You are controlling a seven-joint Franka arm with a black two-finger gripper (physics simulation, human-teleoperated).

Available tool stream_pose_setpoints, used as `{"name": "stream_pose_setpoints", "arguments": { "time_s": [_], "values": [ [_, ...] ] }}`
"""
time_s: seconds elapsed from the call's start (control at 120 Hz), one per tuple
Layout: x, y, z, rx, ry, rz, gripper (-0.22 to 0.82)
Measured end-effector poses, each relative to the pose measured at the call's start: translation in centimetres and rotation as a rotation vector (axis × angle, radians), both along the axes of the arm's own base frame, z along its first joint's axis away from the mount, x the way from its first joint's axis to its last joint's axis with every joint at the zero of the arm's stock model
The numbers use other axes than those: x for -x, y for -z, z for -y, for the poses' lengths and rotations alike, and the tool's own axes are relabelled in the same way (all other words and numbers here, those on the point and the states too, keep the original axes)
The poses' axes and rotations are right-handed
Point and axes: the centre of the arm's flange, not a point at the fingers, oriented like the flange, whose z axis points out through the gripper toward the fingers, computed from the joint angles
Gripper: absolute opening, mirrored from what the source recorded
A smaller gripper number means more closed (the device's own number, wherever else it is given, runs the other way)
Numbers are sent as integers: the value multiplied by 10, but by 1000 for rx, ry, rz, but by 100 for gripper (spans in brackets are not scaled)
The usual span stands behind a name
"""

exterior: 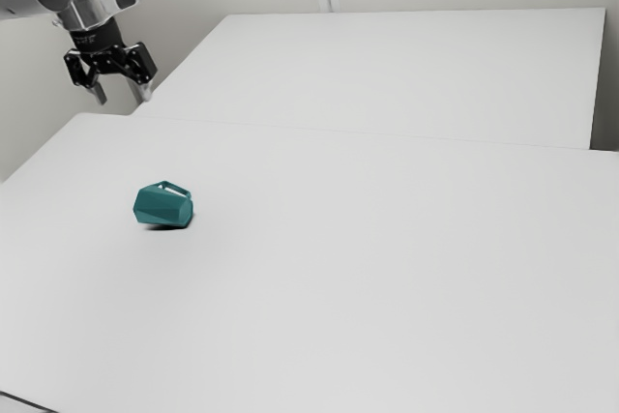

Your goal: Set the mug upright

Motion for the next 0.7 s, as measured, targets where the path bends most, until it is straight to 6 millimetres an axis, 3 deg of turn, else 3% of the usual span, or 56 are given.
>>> {"name": "stream_pose_setpoints", "arguments": {
  "time_s": [0.083,0.158,0.283,0.358,0.45,0.558,0.7],
  "values": [
    [1,2,-2,5,-3,1,60],
    [1,13,-18,26,-35,1,60],
    [12,61,-104,183,-170,17,60],
    [18,105,-158,309,-239,34,60],
    [23,153,-201,446,-261,79,60],
    [24,203,-228,558,-232,138,60],
    [29,230,-236,638,-126,202,60]
  ]
}}
